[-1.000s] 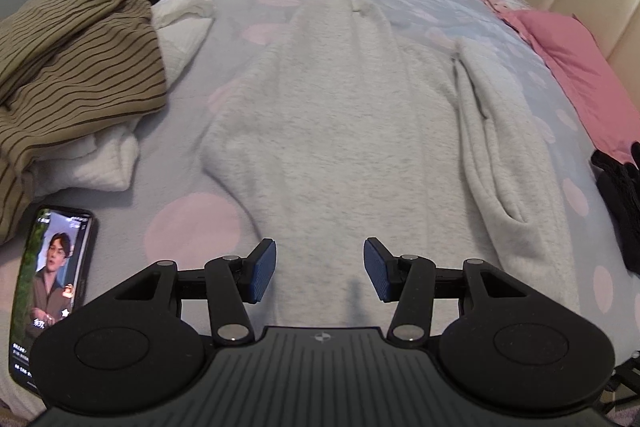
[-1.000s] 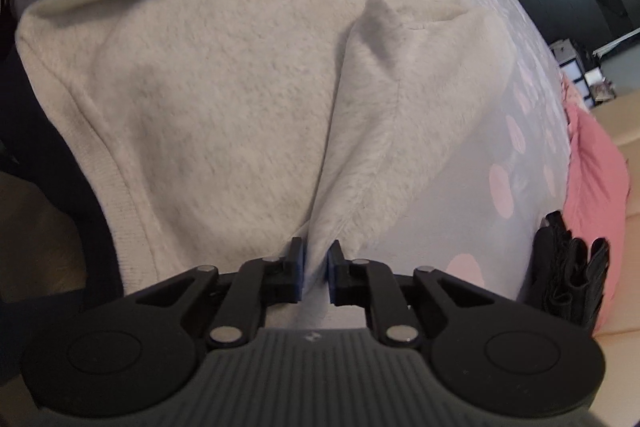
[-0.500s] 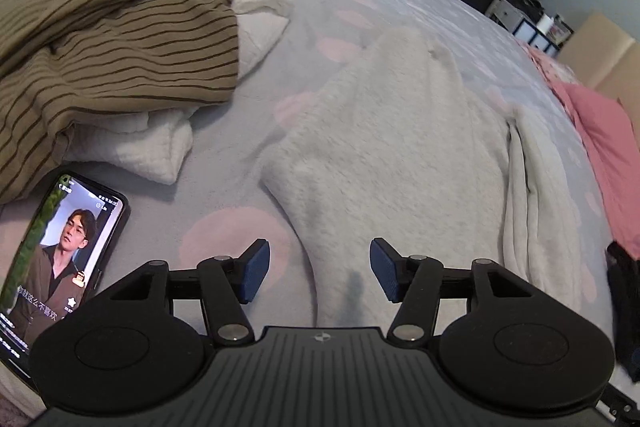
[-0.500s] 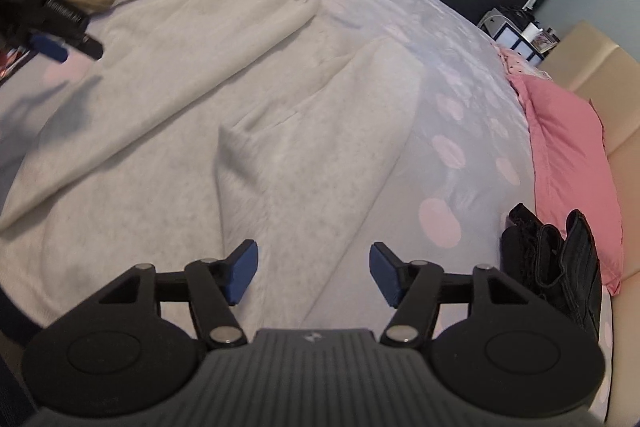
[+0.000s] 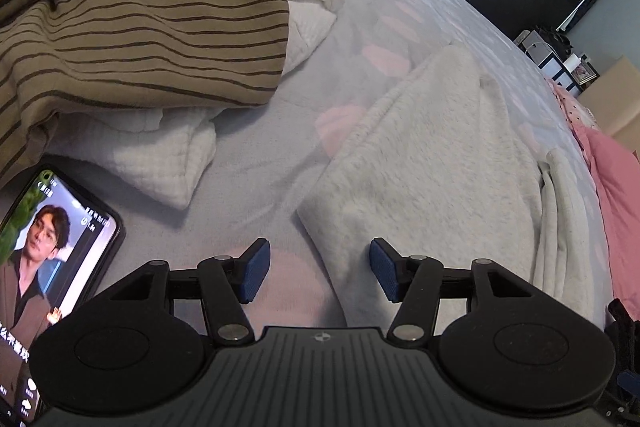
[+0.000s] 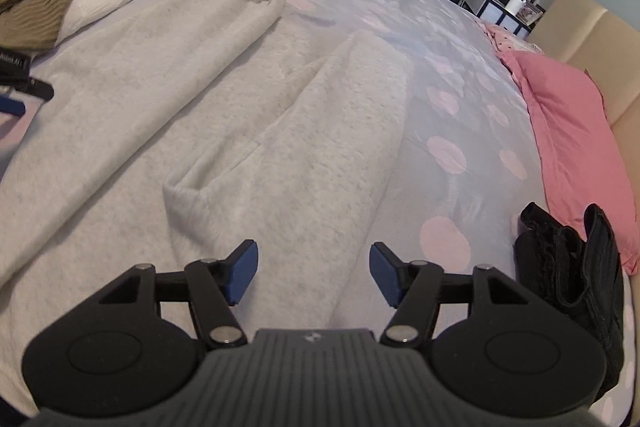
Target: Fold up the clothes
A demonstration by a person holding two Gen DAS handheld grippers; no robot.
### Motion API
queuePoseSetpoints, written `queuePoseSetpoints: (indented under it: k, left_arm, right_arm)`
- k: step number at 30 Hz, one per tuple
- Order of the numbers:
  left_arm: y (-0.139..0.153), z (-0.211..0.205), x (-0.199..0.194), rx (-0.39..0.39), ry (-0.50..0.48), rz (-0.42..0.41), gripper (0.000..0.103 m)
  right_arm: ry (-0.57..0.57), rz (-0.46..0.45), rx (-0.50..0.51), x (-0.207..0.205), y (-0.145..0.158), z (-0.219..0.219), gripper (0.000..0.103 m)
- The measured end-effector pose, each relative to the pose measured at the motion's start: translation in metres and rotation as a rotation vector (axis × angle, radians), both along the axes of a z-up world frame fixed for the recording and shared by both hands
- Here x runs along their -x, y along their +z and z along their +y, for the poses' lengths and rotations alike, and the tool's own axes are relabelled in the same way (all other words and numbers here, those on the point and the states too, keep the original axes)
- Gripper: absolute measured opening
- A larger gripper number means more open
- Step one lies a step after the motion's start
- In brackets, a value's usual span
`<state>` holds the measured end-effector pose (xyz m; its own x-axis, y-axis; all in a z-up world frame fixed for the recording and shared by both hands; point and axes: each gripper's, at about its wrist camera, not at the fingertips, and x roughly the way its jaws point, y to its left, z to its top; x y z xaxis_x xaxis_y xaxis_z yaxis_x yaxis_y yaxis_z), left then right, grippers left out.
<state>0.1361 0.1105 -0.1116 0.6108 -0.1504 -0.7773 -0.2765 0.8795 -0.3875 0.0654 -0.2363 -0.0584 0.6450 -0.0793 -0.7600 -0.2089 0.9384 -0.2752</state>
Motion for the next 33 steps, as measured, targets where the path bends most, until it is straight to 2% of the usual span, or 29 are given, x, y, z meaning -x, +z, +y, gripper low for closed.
queuePoseSetpoints:
  k: [4,6,7,14,18,27,33]
  left_arm:
    - [-0.003,-0.005,-0.005,-0.029,0.008,-0.024,0.050]
    - [-0.003,-0.008,-0.007,-0.049,0.007,-0.036,0.042]
    - [-0.002,-0.010,-0.008,-0.061,0.003,-0.044,0.034]
    - [0.004,-0.025,-0.006,-0.141,-0.032,-0.094,0.016]
    - [0.014,-0.040,-0.003,-0.223,-0.080,-0.134,0.013]
    - [0.045,-0.094,0.006,-0.390,-0.263,-0.284,0.012]
    - [0.054,-0.125,0.009,-0.467,-0.381,-0.350,0.011]
  right_arm:
    - [0.004,0.006,-0.011,-0.012,-0.003,0.004,0.065]
    - [0.019,0.010,-0.004,-0.015,-0.004,0.009,0.065]
    - [0.028,0.010,0.001,-0.016,-0.005,0.011,0.065]
    - [0.045,0.017,0.033,-0.020,-0.009,0.015,0.065]
    - [0.018,0.017,0.014,-0.022,-0.008,0.008,0.065]
    - [0.008,0.013,-0.014,-0.016,-0.005,-0.002,0.065]
    - [0.000,0.005,-0.029,-0.014,-0.002,-0.007,0.065]
